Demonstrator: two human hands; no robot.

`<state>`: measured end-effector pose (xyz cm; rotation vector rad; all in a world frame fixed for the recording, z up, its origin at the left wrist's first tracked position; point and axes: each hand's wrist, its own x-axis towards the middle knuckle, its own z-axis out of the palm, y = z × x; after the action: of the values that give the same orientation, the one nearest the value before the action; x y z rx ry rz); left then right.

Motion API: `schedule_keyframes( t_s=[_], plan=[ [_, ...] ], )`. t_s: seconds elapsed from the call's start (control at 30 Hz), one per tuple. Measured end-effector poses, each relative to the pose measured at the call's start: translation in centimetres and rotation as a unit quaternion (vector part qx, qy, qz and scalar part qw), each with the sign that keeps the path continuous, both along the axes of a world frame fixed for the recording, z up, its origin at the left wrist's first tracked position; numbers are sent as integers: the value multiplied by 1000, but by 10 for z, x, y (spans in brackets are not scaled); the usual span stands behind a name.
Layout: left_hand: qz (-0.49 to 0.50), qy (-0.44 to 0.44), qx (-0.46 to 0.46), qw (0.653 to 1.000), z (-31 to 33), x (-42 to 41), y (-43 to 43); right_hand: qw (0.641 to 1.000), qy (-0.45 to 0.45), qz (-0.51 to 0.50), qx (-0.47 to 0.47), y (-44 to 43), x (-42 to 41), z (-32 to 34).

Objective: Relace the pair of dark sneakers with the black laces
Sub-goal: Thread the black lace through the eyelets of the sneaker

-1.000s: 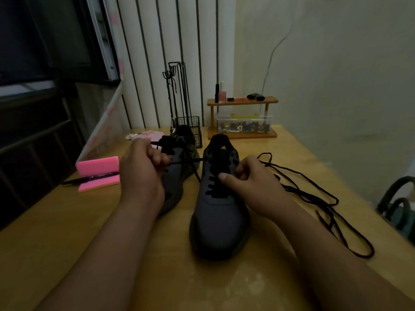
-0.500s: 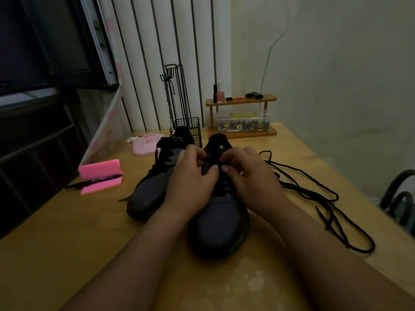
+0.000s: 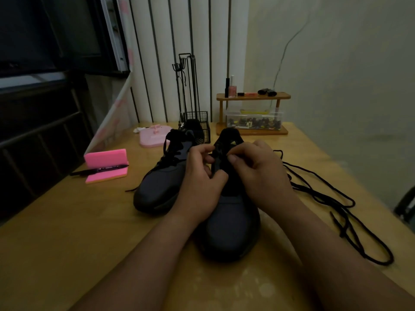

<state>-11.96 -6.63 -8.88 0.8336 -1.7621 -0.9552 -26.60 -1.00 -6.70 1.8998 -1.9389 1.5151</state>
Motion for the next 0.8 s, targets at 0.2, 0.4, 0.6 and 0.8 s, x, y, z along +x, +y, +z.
schedule_keyframes(
  t_s=[0.2, 0.4, 0.6, 0.8],
  plan=[
    [-1, 21, -20, 1000, -1, 2, 4, 965, -221, 124, 70, 15, 1, 12],
    [-16, -30, -70, 997, 4, 4, 5, 946, -311, 46, 80, 15, -8, 8],
    [4, -50, -130, 990, 4, 0, 0, 959, -264, 42, 91, 15, -9, 1],
    [29, -19, -141, 989, 9, 0, 1, 982, -170, 61, 62, 13, -9, -5]
  ],
)
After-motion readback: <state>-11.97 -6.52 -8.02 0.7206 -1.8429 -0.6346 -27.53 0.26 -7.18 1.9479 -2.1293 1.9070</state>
